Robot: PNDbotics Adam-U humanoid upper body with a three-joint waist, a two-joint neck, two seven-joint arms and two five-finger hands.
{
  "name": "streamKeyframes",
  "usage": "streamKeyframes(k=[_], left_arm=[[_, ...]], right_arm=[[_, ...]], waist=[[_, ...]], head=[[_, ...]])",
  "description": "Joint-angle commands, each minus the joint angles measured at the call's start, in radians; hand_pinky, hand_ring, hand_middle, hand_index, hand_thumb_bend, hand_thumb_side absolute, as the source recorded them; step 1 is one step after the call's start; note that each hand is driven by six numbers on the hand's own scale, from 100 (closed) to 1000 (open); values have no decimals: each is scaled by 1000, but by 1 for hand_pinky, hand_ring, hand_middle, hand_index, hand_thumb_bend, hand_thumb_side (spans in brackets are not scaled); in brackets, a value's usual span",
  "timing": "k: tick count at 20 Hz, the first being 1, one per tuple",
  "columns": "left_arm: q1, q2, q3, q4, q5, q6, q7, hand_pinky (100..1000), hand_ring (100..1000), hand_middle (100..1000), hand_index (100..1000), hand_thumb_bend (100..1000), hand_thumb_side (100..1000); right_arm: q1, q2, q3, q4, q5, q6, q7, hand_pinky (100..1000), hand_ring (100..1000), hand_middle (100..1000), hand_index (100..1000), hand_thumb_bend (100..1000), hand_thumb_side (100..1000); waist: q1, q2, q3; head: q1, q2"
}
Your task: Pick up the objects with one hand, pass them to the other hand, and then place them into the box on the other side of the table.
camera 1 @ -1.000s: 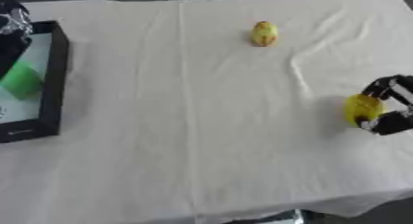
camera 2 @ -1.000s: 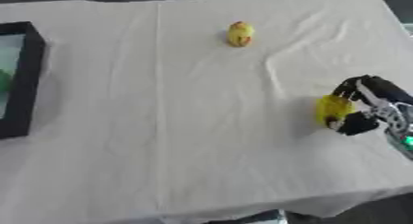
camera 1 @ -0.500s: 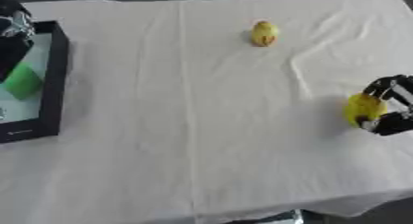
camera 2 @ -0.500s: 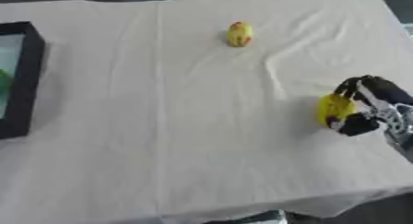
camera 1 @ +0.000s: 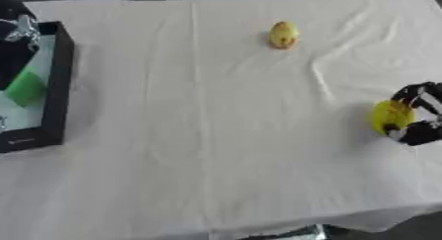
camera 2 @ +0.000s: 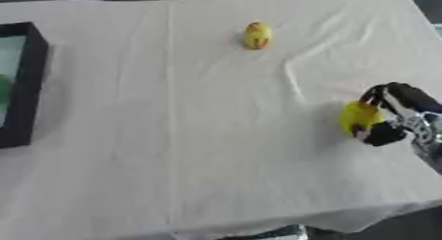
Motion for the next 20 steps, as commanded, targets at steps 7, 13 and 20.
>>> streamKeyframes(k=[7,13,20], left_arm=[[-14,15,-1,-9,5,-1,-8,645,685,634,746,100,577],[-13,16,-2,-9,3,-1,-10,645,686,634,746,100,577],[-10,18,-2,-9,1,-1,-12,644,686,631,745,100,580]], right_arm=[[-21,-17,10,12,8,-8,30,848,698,525,664,343,100],[-22,-14,-2,-29,-56,-4,-71,789,594,379,472,287,100],[-8,-21,-26,-112,-145,-11,-154,761,589,394,478,196,100]], waist=[[0,-12,3],[-3,-17,0],[-6,-21,-3]], head=[[-1,-11],[3,-14],[7,-15]])
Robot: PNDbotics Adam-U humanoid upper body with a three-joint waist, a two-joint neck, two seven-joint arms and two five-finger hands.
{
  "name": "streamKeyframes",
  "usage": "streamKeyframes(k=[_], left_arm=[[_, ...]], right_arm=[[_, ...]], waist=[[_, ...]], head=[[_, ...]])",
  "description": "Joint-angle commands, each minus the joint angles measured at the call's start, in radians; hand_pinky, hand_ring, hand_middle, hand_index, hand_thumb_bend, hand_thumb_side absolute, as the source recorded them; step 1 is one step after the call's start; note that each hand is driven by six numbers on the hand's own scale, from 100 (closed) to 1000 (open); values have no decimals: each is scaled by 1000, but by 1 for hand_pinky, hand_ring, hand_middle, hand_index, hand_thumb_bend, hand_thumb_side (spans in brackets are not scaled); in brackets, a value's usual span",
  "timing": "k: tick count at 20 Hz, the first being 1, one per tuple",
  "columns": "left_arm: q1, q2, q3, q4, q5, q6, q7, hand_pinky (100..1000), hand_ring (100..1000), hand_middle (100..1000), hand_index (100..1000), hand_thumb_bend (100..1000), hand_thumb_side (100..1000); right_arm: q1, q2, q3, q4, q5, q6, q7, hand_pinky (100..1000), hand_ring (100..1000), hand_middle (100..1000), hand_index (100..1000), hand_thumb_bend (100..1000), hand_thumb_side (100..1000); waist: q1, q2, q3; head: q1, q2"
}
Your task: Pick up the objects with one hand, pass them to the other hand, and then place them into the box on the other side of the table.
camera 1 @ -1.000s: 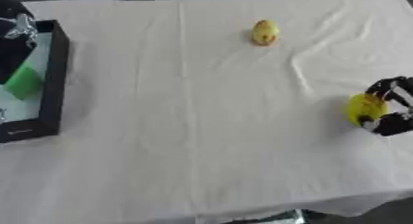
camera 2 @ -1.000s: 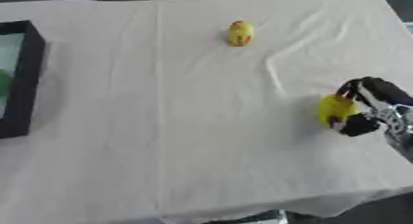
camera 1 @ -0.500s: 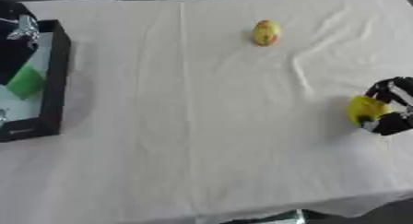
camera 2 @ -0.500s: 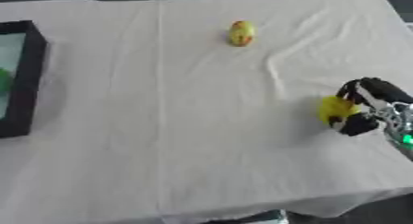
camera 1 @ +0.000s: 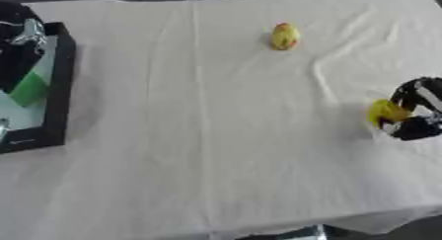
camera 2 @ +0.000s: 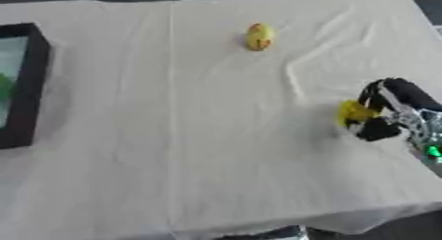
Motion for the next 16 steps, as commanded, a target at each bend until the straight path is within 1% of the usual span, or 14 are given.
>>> streamKeyframes(k=[1,5,8,9,12,16], left_arm=[[-10,19,5,-9,1,0,-3,644,686,631,745,100,579],[-10,22,4,-10,0,0,-4,644,684,630,744,100,576],[-12,24,4,-13,-2,0,-6,643,684,629,744,100,575],[-15,23,5,-15,-2,0,-6,643,683,629,743,100,569],[-25,25,9,-23,-6,0,-7,642,682,627,743,100,558],[-41,34,12,-36,-13,3,-16,643,681,626,743,100,537]], right_arm=[[2,-31,-29,-57,-36,-2,-19,755,587,397,483,186,100],[9,-24,-51,-129,-83,-1,-24,720,572,398,496,127,100],[5,-22,-57,-142,-127,-19,-40,712,568,396,496,115,100],[-4,-14,-55,-143,-146,-39,-49,670,549,385,497,100,100],[-32,18,-38,-144,-219,-104,-104,634,530,370,495,100,100],[-79,63,-5,-144,-289,-159,-167,611,517,361,494,100,100]], waist=[[-2,-21,-2],[-3,-22,-4],[-2,-23,-4],[-2,-24,-3],[1,-27,-1],[6,-32,3]], head=[[3,-10],[7,-9],[9,-8],[9,-10],[10,-13],[14,-13]])
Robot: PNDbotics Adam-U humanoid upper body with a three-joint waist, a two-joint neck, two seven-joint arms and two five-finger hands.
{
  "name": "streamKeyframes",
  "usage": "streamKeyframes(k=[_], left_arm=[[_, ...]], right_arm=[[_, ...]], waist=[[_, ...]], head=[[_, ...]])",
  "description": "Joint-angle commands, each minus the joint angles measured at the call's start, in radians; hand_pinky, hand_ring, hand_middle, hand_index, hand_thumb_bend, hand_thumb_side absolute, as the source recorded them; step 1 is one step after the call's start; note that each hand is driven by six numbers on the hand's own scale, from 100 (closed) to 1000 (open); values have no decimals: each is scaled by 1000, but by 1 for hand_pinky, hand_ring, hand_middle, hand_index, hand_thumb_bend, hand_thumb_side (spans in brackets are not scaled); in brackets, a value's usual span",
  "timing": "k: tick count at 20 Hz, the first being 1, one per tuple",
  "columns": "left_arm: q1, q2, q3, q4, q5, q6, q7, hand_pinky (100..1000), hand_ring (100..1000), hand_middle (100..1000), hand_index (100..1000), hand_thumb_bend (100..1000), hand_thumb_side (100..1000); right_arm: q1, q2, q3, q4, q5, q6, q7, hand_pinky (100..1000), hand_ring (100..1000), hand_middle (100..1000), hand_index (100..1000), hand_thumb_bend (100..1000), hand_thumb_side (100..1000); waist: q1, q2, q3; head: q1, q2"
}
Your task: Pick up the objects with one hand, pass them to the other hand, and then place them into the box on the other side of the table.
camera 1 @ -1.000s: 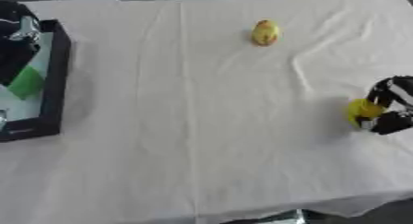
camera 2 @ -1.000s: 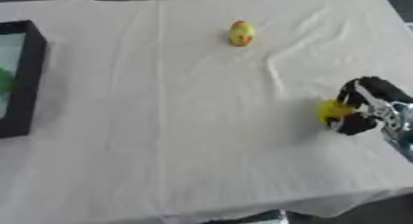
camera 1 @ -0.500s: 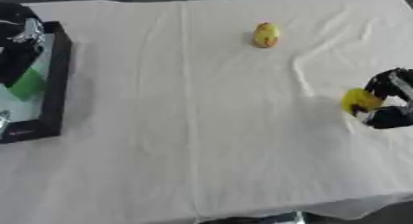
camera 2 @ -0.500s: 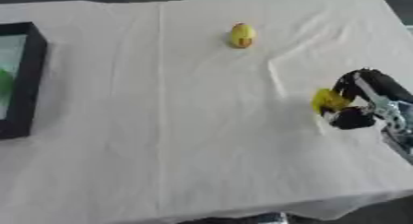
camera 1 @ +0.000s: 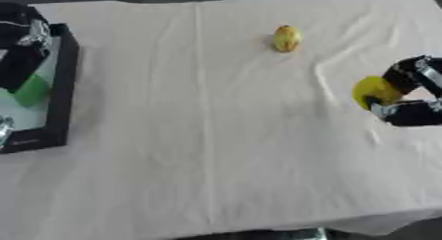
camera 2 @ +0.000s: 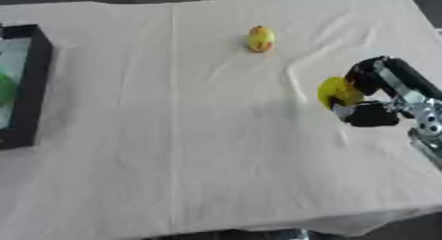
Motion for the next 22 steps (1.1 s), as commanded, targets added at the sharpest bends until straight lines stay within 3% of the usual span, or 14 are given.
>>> streamKeyframes(k=[1,6,22], left_arm=[[-26,35,14,-26,-9,2,-9,643,680,626,743,100,533],[-47,47,17,-45,-19,6,-22,644,680,627,744,100,508],[-135,63,-8,-207,-35,20,-146,650,684,634,747,100,438]], right_arm=[[-38,14,16,-20,-46,-40,-42,606,515,360,494,100,100],[-113,76,56,-20,-67,-57,-83,581,502,353,493,100,100],[-299,289,210,-14,-91,-29,-181,538,482,343,491,100,100]], waist=[[2,-27,3],[7,-32,5],[13,-47,17]], head=[[3,-9],[10,-6],[23,10]])
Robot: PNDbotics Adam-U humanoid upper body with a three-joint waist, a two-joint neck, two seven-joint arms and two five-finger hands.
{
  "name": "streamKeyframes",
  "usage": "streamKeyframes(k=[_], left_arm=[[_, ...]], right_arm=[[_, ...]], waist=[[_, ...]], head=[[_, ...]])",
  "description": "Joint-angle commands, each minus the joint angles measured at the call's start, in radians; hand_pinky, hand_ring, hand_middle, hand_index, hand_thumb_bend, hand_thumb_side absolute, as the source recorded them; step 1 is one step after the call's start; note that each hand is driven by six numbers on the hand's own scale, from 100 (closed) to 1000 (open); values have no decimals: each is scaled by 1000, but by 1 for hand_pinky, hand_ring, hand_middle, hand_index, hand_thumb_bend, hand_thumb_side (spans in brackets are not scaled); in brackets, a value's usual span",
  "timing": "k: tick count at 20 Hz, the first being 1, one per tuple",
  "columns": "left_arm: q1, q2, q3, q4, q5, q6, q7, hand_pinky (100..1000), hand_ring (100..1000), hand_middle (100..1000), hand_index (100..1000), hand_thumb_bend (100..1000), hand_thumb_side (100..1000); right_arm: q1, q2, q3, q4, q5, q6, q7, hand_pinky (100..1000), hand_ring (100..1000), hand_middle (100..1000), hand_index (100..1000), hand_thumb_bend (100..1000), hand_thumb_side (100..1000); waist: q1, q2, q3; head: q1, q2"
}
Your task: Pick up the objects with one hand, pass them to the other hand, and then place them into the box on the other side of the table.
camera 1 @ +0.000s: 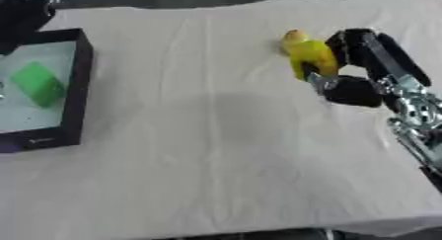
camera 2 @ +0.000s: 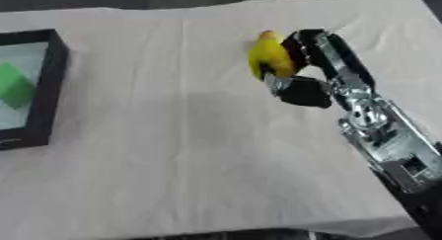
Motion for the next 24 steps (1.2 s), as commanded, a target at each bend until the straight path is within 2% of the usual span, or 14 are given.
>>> streamKeyframes(k=[1,12,13,14,24], left_arm=[[-41,26,-5,-44,-13,6,-41,650,684,634,747,100,438],[-154,1,-78,-104,-49,53,-227,661,692,642,752,100,400],[-163,-4,-90,-105,-50,63,-245,661,692,643,753,100,362],[-170,-9,-101,-105,-53,73,-262,662,693,644,753,100,403],[-229,-48,-210,-100,-84,150,-423,683,714,673,767,100,429]], right_arm=[[-37,27,28,-4,4,-3,-17,535,481,343,492,100,100],[-134,156,126,143,-44,-99,-105,521,476,344,495,100,100],[-140,165,134,155,-44,-110,-107,520,476,344,496,100,100],[-146,174,141,167,-45,-119,-108,520,476,344,496,100,100],[-180,228,177,250,-25,-191,-118,519,476,345,496,100,100]], waist=[[1,-28,5],[2,-34,17],[3,-35,19],[3,-35,20],[10,-37,38]], head=[[5,1],[8,11],[8,12],[7,13],[20,19]])
